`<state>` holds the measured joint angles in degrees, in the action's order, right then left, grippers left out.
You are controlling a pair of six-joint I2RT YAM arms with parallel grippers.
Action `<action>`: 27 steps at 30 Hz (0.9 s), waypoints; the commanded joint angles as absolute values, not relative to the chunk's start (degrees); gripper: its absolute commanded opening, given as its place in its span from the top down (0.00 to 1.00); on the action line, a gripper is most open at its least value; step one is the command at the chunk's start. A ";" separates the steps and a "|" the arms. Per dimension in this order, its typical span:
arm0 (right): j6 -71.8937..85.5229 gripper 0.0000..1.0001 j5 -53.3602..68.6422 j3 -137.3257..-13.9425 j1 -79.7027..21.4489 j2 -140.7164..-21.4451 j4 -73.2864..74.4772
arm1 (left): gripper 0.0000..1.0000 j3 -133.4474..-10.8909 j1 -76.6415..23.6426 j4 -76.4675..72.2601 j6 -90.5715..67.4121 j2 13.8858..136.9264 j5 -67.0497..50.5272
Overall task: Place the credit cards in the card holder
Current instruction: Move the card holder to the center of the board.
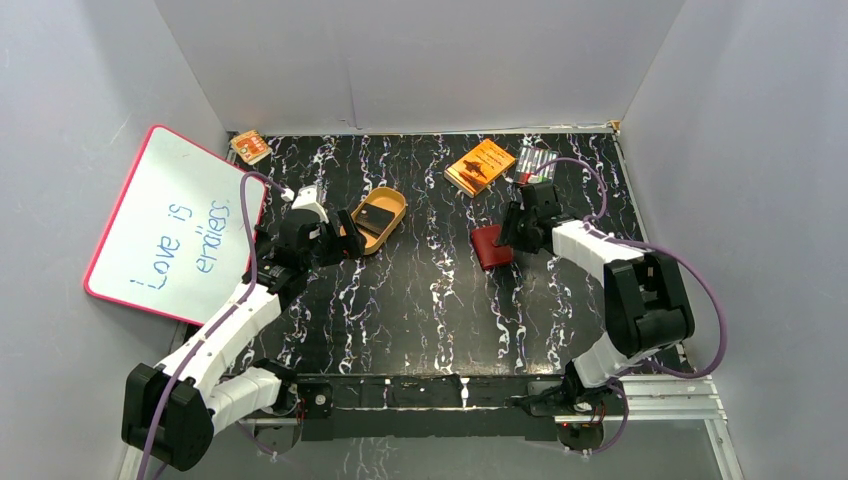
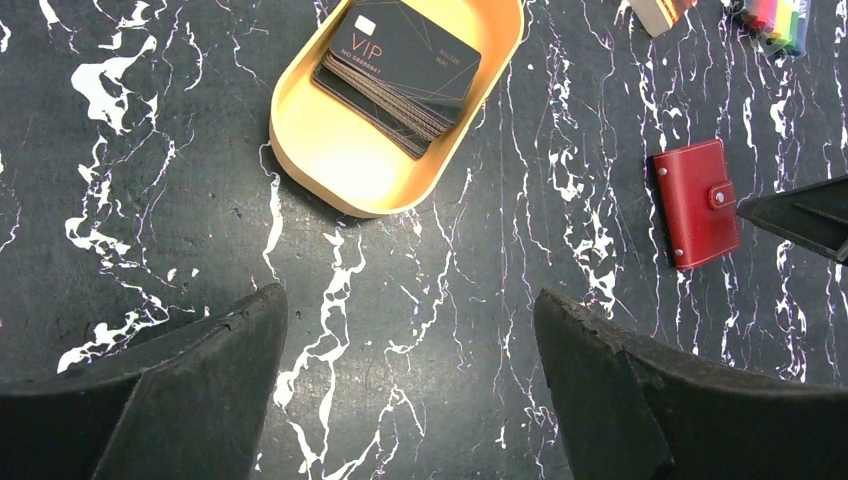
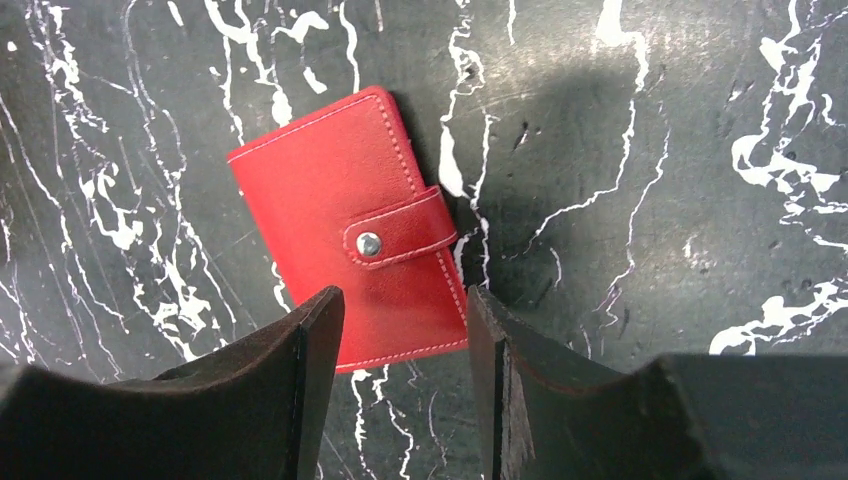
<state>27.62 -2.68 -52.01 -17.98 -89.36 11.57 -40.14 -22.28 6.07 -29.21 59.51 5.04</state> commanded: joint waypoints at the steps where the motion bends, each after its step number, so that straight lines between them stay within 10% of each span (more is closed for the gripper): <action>1: 26.19 0.43 1.51 -55.00 -16.28 -91.67 8.69 | 0.10 -41.67 -22.06 5.67 -29.11 57.64 5.14; 9: 25.27 0.47 3.88 -52.74 -16.33 -93.13 8.41 | 0.11 -41.64 -22.06 5.06 -28.94 57.74 4.31; 27: 26.27 0.90 7.14 -41.12 -17.57 -85.73 7.48 | 0.11 -41.40 -22.15 4.76 -28.83 57.04 2.87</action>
<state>26.50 5.80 -43.97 -16.43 -88.53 6.17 -40.14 -22.28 5.96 -29.19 59.11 3.75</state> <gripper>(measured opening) 0.153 0.890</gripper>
